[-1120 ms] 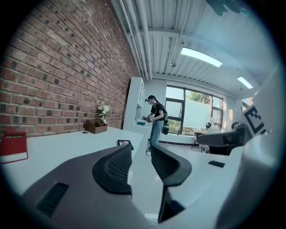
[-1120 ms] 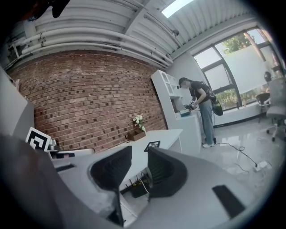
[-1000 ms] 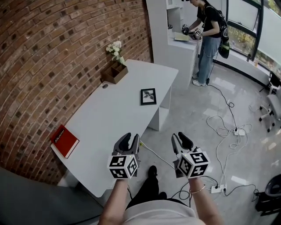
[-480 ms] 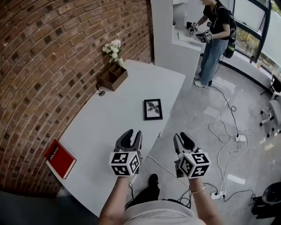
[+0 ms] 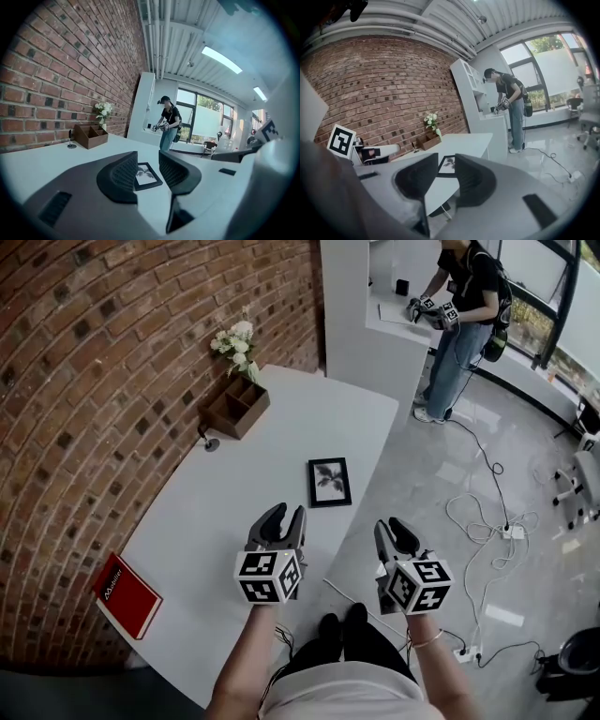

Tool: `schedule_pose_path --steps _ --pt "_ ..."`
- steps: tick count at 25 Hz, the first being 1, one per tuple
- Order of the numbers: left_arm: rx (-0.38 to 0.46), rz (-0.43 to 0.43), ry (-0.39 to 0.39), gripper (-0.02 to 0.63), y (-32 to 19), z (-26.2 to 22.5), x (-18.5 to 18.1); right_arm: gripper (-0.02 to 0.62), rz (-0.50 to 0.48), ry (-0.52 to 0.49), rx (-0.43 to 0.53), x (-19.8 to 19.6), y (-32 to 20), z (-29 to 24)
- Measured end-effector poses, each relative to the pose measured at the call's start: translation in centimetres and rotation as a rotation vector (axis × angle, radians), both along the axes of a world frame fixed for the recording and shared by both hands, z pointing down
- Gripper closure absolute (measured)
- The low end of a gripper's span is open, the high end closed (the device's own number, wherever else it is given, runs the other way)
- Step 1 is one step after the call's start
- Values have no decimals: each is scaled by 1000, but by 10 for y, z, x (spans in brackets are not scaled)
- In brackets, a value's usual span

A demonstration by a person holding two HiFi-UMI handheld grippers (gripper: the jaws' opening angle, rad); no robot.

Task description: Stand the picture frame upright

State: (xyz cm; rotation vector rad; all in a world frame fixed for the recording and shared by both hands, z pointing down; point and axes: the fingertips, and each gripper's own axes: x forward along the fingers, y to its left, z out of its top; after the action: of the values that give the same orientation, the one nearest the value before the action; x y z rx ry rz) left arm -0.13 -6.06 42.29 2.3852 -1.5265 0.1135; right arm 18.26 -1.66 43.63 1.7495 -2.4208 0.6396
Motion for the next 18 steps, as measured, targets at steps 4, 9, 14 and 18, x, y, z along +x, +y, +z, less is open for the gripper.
schedule_pose_path --steps 4,9,14,18 --pt "-7 -6 -5 483 -17 2 0 500 -12 -2 0 -1 -18 2" --pt "-3 -21 -19 483 -46 3 0 500 -44 -10 9 -5 -51 2" --pt "-23 -65 14 483 -72 7 0 500 -97 5 3 -7 -81 10" --pt "-37 -81 6 483 -95 10 6 500 -123 5 -10 -3 -102 14"
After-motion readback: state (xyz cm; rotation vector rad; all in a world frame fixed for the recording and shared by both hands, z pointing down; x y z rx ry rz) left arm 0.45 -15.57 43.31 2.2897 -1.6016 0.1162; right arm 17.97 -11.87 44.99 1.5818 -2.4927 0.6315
